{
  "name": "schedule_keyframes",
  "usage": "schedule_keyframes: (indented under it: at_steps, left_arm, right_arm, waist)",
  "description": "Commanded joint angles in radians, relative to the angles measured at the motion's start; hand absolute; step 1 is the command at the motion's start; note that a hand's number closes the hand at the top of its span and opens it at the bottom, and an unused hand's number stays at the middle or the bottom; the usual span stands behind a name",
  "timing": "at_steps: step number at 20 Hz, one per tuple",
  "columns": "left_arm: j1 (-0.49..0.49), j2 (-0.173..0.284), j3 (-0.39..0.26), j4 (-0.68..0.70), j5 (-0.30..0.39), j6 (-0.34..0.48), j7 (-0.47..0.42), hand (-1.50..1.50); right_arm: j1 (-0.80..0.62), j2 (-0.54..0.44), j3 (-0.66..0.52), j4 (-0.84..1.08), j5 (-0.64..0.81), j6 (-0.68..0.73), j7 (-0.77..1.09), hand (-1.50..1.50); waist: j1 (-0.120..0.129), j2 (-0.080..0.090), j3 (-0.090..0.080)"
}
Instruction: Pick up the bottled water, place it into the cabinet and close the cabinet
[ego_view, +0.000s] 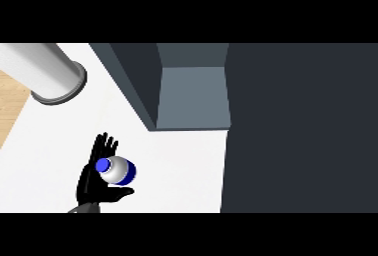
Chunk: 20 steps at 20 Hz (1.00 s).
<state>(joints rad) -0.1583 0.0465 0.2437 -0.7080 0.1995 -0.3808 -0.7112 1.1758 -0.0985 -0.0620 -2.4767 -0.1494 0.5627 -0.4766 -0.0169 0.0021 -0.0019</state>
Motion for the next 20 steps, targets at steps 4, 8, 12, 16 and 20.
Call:
schedule_keyframes:
  at_steps: [4, 8, 12, 16, 20]
  left_arm:
    - [-0.037, 0.010, 0.025, 0.125, 0.022, -0.078, -0.111, 1.50]
    - [-0.066, -0.034, 0.000, 0.085, 0.023, -0.041, -0.076, 1.50]
    - [-0.025, -0.045, -0.013, 0.033, 0.043, -0.047, -0.047, 1.50]
    - [-0.088, -0.045, 0.002, 0.045, 0.024, 0.049, -0.119, 1.50]
    - [-0.159, -0.046, -0.026, 0.079, 0.072, 0.111, -0.138, 1.50]
  right_arm:
    - [0.058, 0.019, -0.028, -0.115, -0.095, 0.026, 0.017, -1.50]
    - [0.082, 0.005, -0.046, -0.121, -0.097, 0.057, -0.001, -1.50]
    - [0.082, 0.015, -0.044, -0.145, -0.097, 0.045, 0.023, -1.50]
    - [0.023, 0.002, -0.048, -0.064, -0.104, 0.056, -0.003, -1.50]
    - [-0.018, -0.009, -0.053, -0.102, -0.117, 0.022, 0.048, -1.50]
  waist:
    - [-0.006, -0.001, 0.000]
    - [-0.002, -0.003, 0.000]
    - [0.006, -0.005, 0.001]
    - [0.005, -0.002, 0.001]
    - [0.005, 0.001, 0.000]
